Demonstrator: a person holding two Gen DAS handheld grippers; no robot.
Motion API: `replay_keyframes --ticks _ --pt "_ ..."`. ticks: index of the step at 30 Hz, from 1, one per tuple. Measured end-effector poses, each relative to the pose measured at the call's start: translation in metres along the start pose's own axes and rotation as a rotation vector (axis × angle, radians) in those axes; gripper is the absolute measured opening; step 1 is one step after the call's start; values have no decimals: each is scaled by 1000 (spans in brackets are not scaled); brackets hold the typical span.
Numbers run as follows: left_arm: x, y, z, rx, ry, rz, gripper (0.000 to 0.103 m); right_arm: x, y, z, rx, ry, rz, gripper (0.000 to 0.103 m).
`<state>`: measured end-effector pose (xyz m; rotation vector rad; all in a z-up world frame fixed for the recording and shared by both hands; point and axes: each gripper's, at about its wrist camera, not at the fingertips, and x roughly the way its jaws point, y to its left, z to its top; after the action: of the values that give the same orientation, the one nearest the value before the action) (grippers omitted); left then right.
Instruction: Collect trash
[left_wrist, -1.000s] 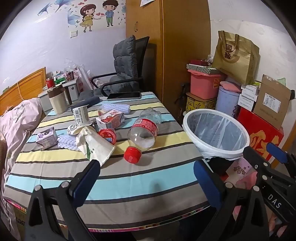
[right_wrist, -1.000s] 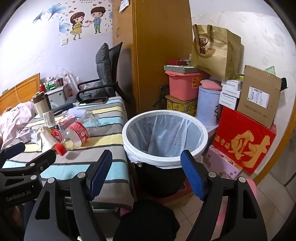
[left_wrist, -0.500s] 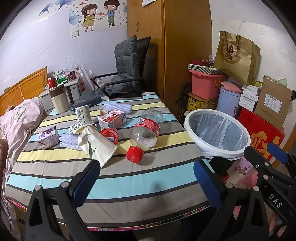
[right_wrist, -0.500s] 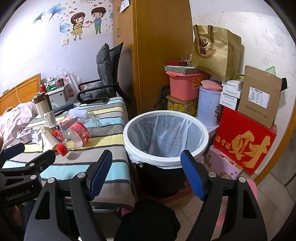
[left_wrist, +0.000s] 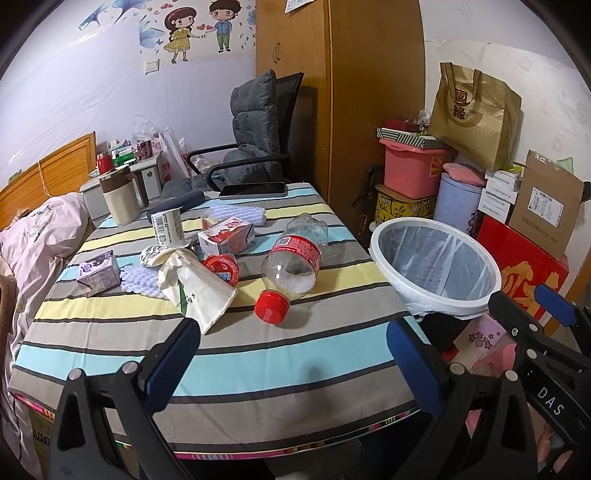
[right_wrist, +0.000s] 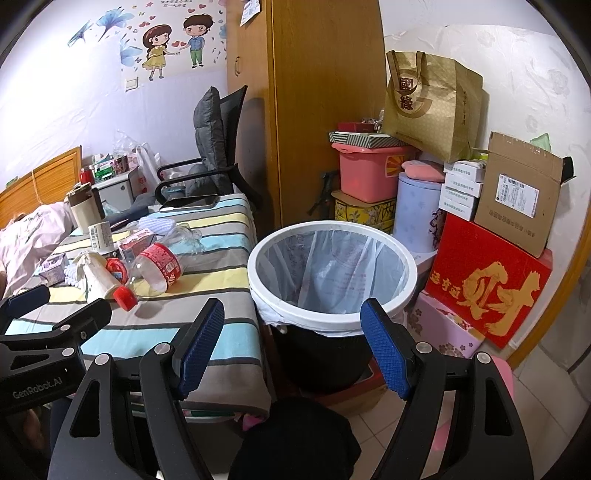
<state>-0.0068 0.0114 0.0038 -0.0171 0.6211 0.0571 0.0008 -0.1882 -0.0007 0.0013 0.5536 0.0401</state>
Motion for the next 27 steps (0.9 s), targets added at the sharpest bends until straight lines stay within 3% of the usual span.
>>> replay_keyframes --ticks 27 --pt "0 2 0 -3 -1 4 102 -2 2 1 -4 -4 1 77"
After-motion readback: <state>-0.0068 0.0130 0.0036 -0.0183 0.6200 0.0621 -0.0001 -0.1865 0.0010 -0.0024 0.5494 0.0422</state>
